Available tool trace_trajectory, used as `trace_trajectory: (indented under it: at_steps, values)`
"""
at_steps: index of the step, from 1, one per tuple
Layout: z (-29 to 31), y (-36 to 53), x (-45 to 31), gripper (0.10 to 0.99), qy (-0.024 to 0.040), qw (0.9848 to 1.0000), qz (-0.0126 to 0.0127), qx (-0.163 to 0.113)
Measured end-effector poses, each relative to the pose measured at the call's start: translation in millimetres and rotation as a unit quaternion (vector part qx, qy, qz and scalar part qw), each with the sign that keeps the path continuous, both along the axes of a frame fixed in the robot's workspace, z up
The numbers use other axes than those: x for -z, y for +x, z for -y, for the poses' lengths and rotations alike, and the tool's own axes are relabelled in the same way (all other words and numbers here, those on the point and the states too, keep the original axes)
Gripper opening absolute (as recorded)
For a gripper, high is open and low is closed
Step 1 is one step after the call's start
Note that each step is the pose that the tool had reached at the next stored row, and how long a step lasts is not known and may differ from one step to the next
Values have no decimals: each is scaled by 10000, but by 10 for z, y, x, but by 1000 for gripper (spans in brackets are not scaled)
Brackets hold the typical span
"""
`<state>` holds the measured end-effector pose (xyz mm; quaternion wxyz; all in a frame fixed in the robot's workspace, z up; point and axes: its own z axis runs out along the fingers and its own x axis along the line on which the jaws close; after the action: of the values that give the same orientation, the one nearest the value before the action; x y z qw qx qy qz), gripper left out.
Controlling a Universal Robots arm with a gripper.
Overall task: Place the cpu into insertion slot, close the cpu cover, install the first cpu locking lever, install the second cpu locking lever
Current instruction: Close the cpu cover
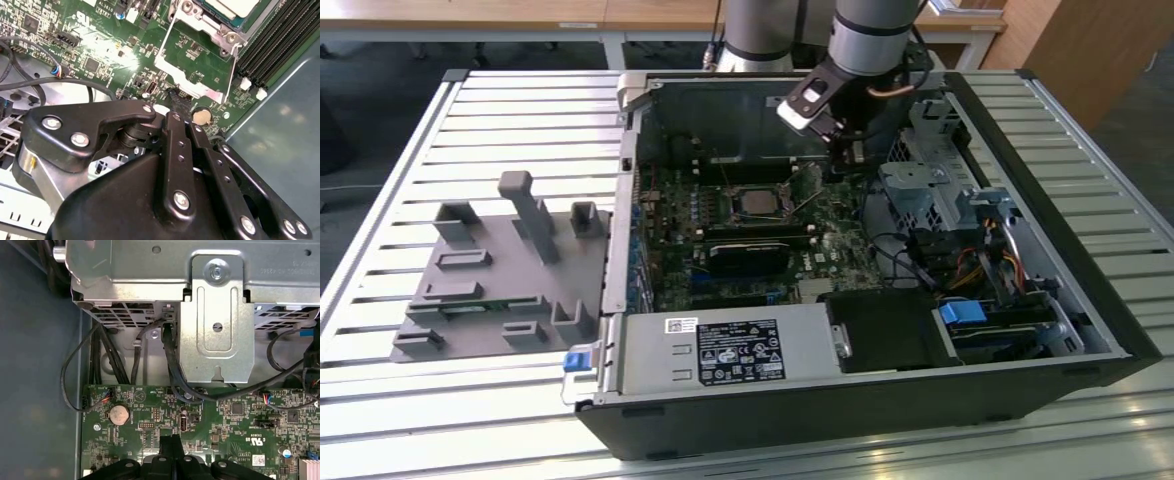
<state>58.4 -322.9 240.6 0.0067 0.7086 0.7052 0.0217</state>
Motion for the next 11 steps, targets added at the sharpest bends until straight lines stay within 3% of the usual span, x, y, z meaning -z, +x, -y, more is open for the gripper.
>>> trace_trajectory:
  at_steps: [11]
  values:
    - [0, -118, 1, 106, 1, 10000, 0, 0]
